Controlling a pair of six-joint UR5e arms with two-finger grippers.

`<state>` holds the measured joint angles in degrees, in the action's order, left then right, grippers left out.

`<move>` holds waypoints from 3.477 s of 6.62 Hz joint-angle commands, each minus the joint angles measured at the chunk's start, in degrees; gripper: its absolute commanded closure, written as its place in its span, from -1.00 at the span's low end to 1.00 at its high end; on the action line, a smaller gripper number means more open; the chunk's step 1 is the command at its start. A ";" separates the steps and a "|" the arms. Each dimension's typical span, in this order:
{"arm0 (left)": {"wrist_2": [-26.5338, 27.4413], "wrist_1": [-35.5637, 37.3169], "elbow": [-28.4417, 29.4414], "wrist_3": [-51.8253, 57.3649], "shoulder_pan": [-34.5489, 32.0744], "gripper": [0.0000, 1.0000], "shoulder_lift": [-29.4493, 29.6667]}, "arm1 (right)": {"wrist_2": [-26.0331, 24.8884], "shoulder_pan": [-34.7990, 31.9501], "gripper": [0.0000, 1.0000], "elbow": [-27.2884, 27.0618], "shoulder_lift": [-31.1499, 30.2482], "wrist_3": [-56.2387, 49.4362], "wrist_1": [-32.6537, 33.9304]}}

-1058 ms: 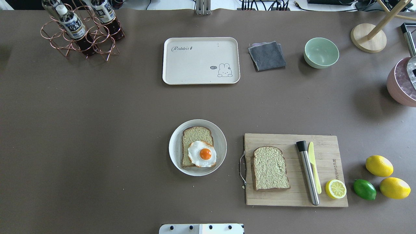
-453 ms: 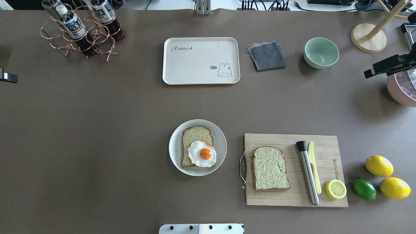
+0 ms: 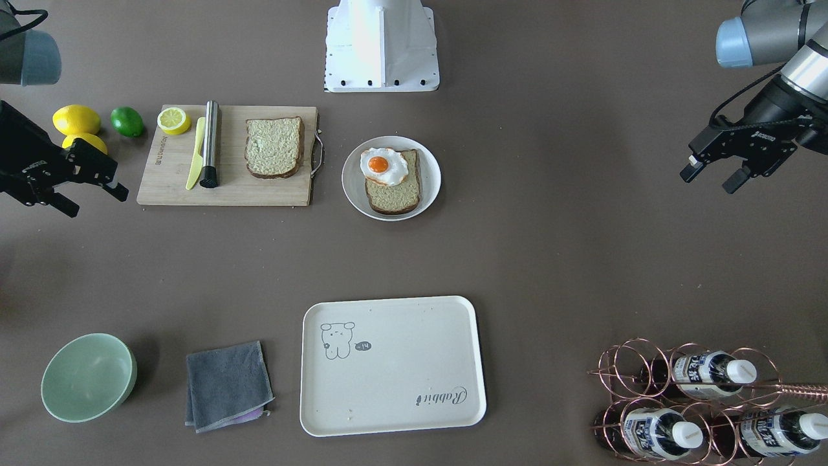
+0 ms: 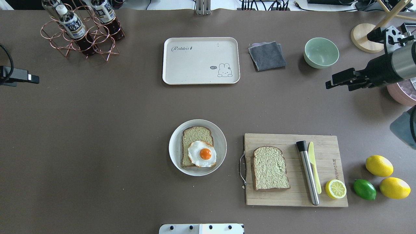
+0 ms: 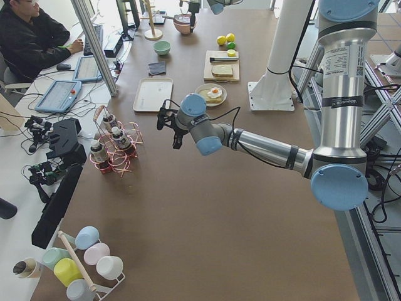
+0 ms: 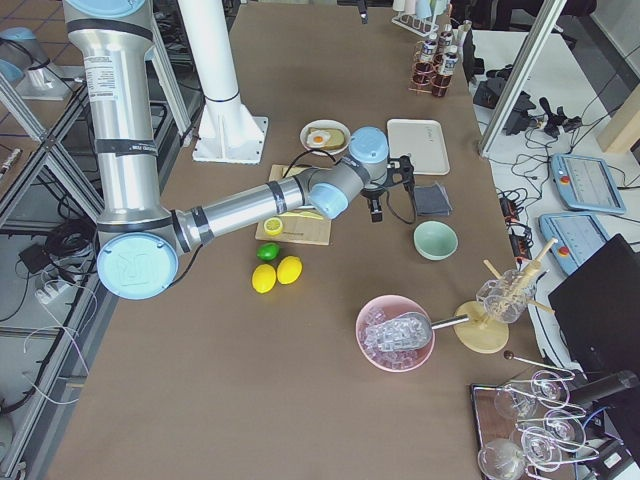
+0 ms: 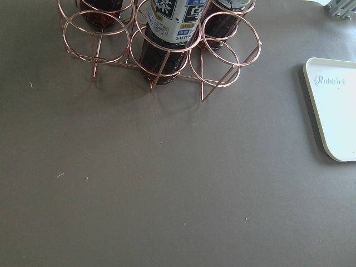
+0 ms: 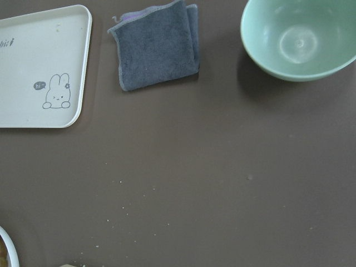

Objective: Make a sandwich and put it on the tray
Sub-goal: 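Move the right gripper over the bread slice on the cutting board, then grasp the bread slice with the right gripper and lift it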

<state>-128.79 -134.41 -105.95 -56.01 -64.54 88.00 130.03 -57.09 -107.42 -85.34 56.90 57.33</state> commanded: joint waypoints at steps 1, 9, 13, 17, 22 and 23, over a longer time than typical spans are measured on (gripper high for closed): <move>1.43 -0.15 -0.14 -0.16 1.78 -0.95 0.33 | -10.37 11.42 -1.00 -4.62 0.09 11.70 -0.55; 4.51 -3.23 0.48 -2.96 4.60 -0.95 -0.11 | -23.07 32.74 -0.75 -9.91 -5.43 20.44 -0.55; 4.51 -3.23 0.56 -2.88 4.60 -0.95 -0.19 | -27.90 36.70 -0.68 -8.34 -5.45 20.44 -0.55; 4.60 -3.23 1.97 -2.79 4.69 -0.95 0.60 | -27.99 36.79 -0.14 -6.04 -4.57 20.44 -0.55; 4.60 -3.05 4.43 -2.79 4.69 -0.94 3.23 | -27.21 34.25 1.00 -6.31 -3.34 20.53 -1.16; 4.60 -3.05 4.43 -2.79 4.69 -0.94 3.15 | -23.55 31.28 1.00 -6.31 -3.42 20.53 -4.21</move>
<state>-124.19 -137.47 -101.64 -58.78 -59.83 91.07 103.73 -23.30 -113.67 -88.84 77.37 55.41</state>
